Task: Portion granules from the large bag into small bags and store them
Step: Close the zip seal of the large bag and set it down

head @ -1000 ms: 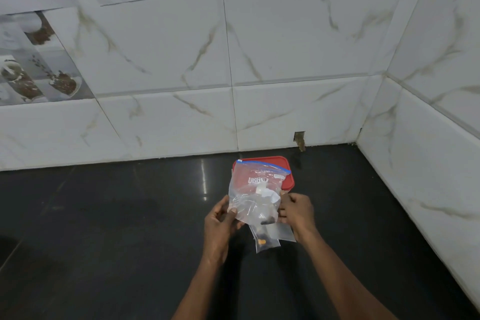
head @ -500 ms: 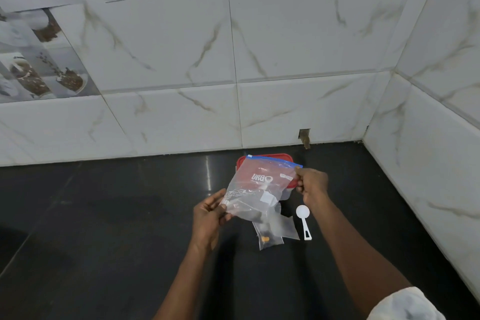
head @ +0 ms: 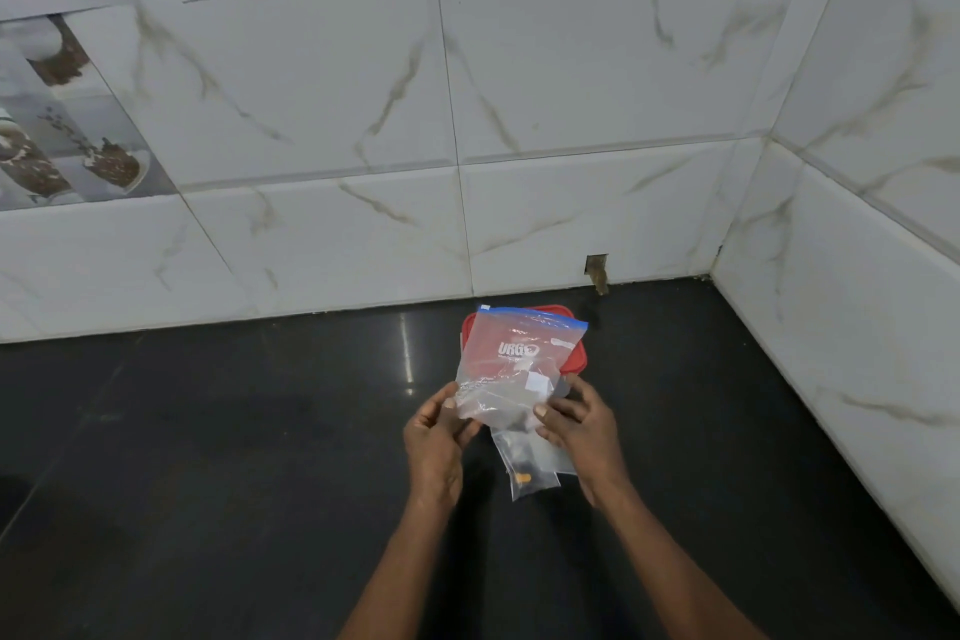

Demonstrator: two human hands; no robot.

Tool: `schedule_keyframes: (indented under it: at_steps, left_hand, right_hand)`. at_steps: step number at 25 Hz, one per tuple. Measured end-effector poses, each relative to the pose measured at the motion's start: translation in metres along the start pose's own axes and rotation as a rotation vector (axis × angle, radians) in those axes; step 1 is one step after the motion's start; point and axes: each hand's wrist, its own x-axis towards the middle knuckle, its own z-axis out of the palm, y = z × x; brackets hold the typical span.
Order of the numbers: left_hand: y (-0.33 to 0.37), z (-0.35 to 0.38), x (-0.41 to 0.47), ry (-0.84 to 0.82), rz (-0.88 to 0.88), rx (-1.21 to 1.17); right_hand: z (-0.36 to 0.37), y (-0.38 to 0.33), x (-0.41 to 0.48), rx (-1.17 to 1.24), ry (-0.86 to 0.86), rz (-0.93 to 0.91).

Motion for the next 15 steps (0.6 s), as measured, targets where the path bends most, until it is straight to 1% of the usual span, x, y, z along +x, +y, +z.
schedule_keyframes:
  at_steps: [2, 5, 6, 8, 10, 13, 15]
  left_hand:
    - [0.000, 0.003, -0.003, 0.021, 0.009, -0.040]
    - [-0.004, 0.009, -0.010, 0.016, 0.007, -0.002]
    - [-0.006, 0.009, -0.012, 0.023, 0.034, 0.064]
    - [-0.006, 0.006, -0.011, 0.094, 0.140, 0.249]
    - [-0.003, 0.001, -0.005, 0.158, 0.255, 0.398]
    - [0.003, -0.001, -0.003, 0.141, 0.282, 0.419]
    - [-0.001, -0.002, -0.006, 0.143, 0.344, 0.506]
  right_hand:
    - [-0.002, 0.005, -0.004, 0.065, 0.030, -0.025]
    - [0.006, 0.008, -0.010, -0.039, 0.102, -0.081]
    - [0.008, 0.007, -0.010, -0.089, 0.140, -0.104]
    - [0.010, -0.001, -0.009, -0.193, 0.214, -0.167]
    - [0.006, -0.010, -0.007, -0.260, 0.234, -0.235]
    - [-0.003, -0.016, -0.006, -0.341, 0.252, -0.298]
    - [-0.002, -0.017, -0.005, -0.348, 0.255, -0.314]
